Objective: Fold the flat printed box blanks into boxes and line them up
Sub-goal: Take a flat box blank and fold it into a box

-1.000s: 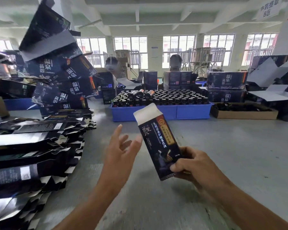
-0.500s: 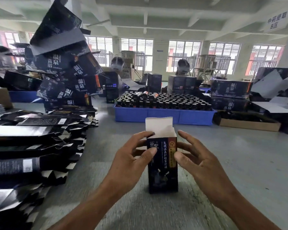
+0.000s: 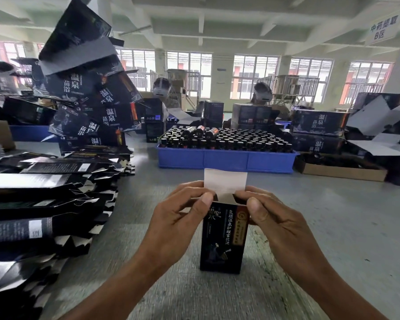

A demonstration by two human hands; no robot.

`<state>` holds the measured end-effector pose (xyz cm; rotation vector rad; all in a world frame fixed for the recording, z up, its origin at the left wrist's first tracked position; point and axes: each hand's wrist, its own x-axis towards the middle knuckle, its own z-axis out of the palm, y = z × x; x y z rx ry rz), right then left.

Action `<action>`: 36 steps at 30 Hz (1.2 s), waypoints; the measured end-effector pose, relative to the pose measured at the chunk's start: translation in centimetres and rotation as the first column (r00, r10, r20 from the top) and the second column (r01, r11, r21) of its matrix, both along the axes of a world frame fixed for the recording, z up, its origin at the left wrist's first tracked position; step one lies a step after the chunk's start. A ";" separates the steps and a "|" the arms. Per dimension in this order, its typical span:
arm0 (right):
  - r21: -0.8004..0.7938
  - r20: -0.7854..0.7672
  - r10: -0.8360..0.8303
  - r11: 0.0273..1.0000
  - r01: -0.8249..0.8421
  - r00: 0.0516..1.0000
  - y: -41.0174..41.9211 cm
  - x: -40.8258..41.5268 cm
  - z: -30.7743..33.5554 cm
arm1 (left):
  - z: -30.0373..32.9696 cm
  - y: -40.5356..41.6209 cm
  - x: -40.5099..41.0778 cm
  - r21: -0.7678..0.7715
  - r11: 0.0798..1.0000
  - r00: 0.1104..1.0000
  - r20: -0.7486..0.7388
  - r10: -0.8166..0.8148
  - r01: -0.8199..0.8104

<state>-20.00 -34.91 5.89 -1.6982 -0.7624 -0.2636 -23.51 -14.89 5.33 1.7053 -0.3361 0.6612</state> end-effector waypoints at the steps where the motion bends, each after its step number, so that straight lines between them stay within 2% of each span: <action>1: 0.017 0.008 -0.012 1.000 0.012 1.000 0.1 -0.1 0.1 | 0.1 -0.2 -0.1 0.000 1.000 1.000 0.014 0.003 -0.003; 8: 0.114 -0.009 -0.045 0.992 0.046 0.999 0.2 -0.6 0.3 | 0.1 -0.7 -0.5 0.051 0.998 0.993 0.112 0.024 -0.030; 13: 0.107 0.001 0.009 0.994 -0.009 1.000 0.3 -0.9 0.4 | 0.0 -0.7 -0.5 0.022 1.000 0.996 0.085 0.017 -0.019; 22: 0.159 0.013 -0.056 0.986 0.053 0.998 0.5 -0.7 0.5 | 0.2 -0.7 -1.0 -0.048 0.998 0.998 0.061 -0.031 0.034; 32: 0.155 0.006 -0.076 0.985 0.074 0.997 0.5 -0.9 0.5 | 0.2 -1.2 -1.0 -0.105 0.994 0.998 0.058 0.009 -0.002; 36: 0.145 0.033 -0.070 0.987 0.065 0.997 0.3 -0.8 0.5 | 0.1 -1.0 -1.1 -0.025 0.999 0.997 0.068 0.042 -0.041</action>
